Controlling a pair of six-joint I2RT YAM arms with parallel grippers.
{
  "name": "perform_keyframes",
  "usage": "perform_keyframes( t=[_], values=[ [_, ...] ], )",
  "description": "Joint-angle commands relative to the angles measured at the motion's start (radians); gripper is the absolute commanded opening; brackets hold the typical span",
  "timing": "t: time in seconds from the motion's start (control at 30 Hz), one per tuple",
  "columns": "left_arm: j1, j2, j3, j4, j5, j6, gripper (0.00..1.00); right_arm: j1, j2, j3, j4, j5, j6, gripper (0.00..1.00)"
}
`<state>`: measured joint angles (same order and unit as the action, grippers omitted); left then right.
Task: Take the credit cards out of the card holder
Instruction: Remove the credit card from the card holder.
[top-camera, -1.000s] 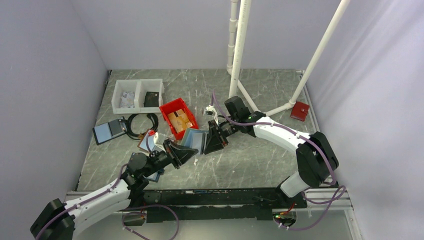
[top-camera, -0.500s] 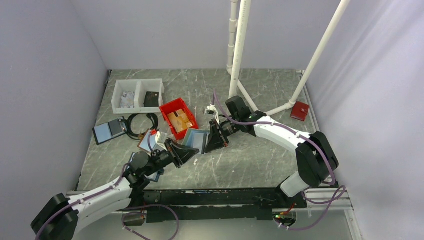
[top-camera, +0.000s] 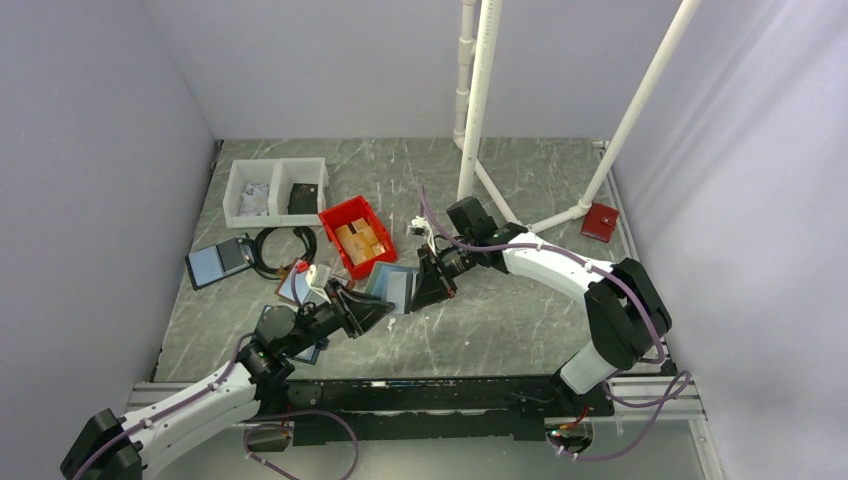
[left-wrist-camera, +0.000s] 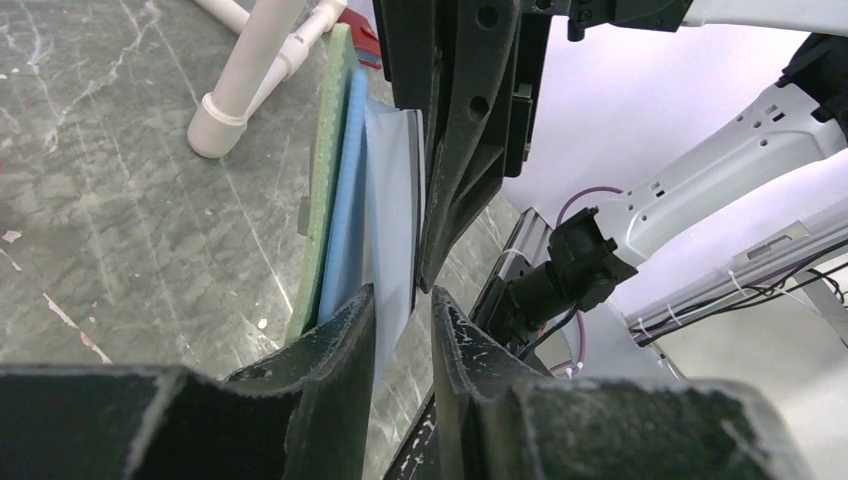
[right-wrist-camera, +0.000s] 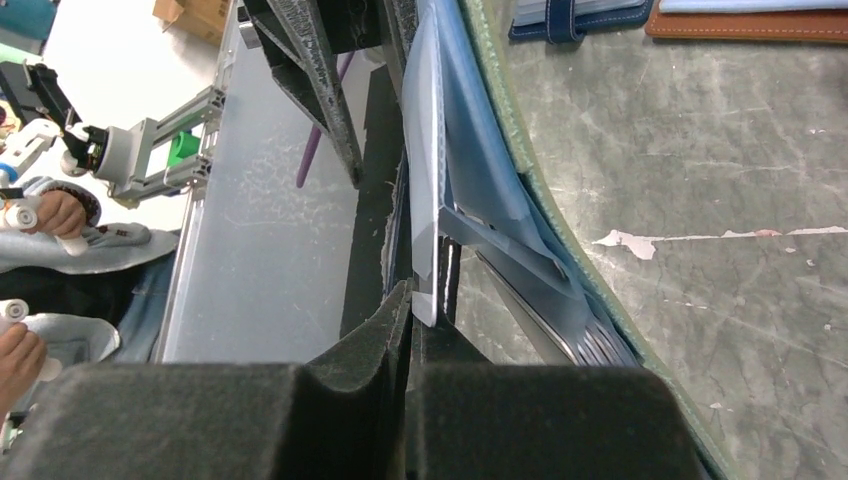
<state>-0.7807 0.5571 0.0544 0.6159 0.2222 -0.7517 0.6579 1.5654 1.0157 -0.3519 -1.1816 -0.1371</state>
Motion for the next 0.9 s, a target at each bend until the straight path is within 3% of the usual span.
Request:
perform_keyframes(
  t=[0.0, 0.1, 0.33, 0.47, 0.63, 0.77, 0.87],
  values=[
    [-0.003, -0.012, 0.014, -0.005, -0.019, -0.022, 0.26, 0.000, 0.001, 0.027, 0.000, -0.004, -0.044, 0.00],
    [-0.003, -0.013, 0.006, 0.001, -0.036, -0.035, 0.14, 0.001, 0.009, 0.030, -0.012, 0.001, -0.058, 0.00],
    [-0.003, -0.035, 0.002, -0.024, -0.040, -0.054, 0.25, 0.001, 0.028, 0.037, -0.032, 0.002, -0.078, 0.00],
    [-0.003, -0.044, 0.002, -0.040, -0.040, -0.062, 0.25, 0.000, 0.037, 0.038, -0.036, 0.004, -0.082, 0.00],
    [-0.001, -0.050, -0.005, -0.050, -0.043, -0.076, 0.16, 0.000, 0.044, 0.040, -0.040, 0.006, -0.086, 0.00],
    [0.000, -0.052, -0.009, -0.046, -0.041, -0.079, 0.01, 0.000, 0.052, 0.041, -0.045, 0.006, -0.091, 0.00],
    [0.000, -0.052, -0.011, -0.047, -0.043, -0.089, 0.00, 0.000, 0.059, 0.044, -0.051, 0.008, -0.097, 0.00]
  ],
)
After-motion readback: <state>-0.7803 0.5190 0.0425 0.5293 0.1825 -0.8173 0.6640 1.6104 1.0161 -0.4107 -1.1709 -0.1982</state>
